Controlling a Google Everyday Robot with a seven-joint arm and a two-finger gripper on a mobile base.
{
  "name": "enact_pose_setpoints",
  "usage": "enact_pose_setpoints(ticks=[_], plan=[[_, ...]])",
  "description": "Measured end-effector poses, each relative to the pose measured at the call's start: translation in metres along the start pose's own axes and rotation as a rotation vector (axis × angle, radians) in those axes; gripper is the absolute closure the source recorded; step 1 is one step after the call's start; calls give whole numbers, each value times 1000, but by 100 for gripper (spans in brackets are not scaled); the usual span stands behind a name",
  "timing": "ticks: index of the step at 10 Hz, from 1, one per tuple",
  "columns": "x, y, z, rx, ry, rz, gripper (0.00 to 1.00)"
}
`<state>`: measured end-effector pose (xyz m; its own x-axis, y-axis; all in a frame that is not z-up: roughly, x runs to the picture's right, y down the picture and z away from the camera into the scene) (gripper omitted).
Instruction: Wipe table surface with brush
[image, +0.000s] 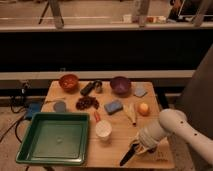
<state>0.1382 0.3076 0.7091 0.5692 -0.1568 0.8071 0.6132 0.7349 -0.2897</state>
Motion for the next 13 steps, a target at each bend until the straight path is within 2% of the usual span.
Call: enact_pose_setpoints(ticks=[2,4,5,7,9,13], plan=[[-14,3,20,-39,-35,-19,100],[-34,-3,48,-87,-77,-75,100],[-39,-7,53,-93,-92,-95,100],[-52,-24,62,-92,-115,-168,100],[-56,-41,64,-81,-118,-220,100],[-26,-82,58,-45,-113,-272,100]])
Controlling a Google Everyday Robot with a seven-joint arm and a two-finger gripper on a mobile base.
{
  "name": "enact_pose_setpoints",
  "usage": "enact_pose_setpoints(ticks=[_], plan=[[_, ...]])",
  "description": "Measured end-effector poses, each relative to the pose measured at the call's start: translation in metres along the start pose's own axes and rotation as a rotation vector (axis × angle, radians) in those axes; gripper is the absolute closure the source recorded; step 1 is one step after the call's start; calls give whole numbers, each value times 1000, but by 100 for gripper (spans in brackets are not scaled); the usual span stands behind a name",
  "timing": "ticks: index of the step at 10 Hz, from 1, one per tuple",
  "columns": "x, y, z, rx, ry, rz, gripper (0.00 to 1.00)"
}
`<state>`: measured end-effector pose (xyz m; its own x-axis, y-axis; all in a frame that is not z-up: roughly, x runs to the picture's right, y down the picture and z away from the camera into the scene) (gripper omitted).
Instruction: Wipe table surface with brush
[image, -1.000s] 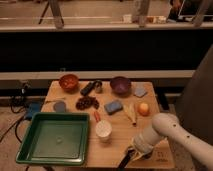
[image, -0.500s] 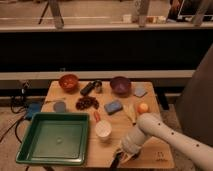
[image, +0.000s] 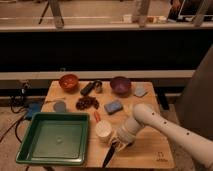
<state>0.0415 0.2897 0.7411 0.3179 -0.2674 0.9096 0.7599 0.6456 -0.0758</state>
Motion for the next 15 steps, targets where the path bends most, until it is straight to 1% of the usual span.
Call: enact_pose_setpoints(ticks=[2,3,4,6,7,9,10,12,13,14,15], plan=[[29,-2,-16,25,38,18,100],[35,0,-23,34,58,29,100],[42,4,-35,49,92,54,100],[46,10,-51,66,132,93,100],[49,18,-60,75,151,119,100],[53,39,-69,81,166,172,100],[51,49,-69,77,170,199,100],[41,61,-65,68,174,234,100],[33,66,-63,61,175,248,100],[21,68,-60,58,183,267,100],[14,68,-58,60,197,290,100]])
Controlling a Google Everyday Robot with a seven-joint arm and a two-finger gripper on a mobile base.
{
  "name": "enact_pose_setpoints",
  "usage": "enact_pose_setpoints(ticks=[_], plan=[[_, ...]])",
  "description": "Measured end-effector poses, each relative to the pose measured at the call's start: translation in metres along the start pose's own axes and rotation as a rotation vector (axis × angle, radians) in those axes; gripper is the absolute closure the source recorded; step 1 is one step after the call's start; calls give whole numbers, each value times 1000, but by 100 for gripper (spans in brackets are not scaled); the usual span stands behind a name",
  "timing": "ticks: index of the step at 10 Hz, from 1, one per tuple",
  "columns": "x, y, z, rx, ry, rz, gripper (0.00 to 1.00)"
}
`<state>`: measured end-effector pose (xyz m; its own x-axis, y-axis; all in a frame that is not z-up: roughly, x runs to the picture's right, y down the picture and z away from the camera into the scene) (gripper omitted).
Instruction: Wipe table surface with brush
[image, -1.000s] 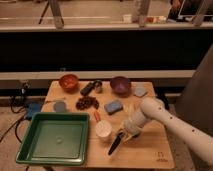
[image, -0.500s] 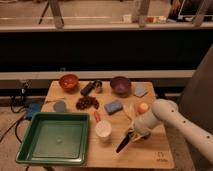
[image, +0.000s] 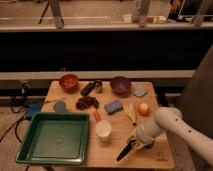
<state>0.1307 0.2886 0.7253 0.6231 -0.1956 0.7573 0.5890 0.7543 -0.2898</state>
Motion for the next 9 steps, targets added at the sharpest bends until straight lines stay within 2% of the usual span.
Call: enact_pose_setpoints(ticks=[2,3,5,9], plan=[[-14,4,5,19,47,86,100],[-17,6,9,24,52,109,100],[-25,1,25,49,40,138,100],[-41,-17,48,75,-7,130,100]])
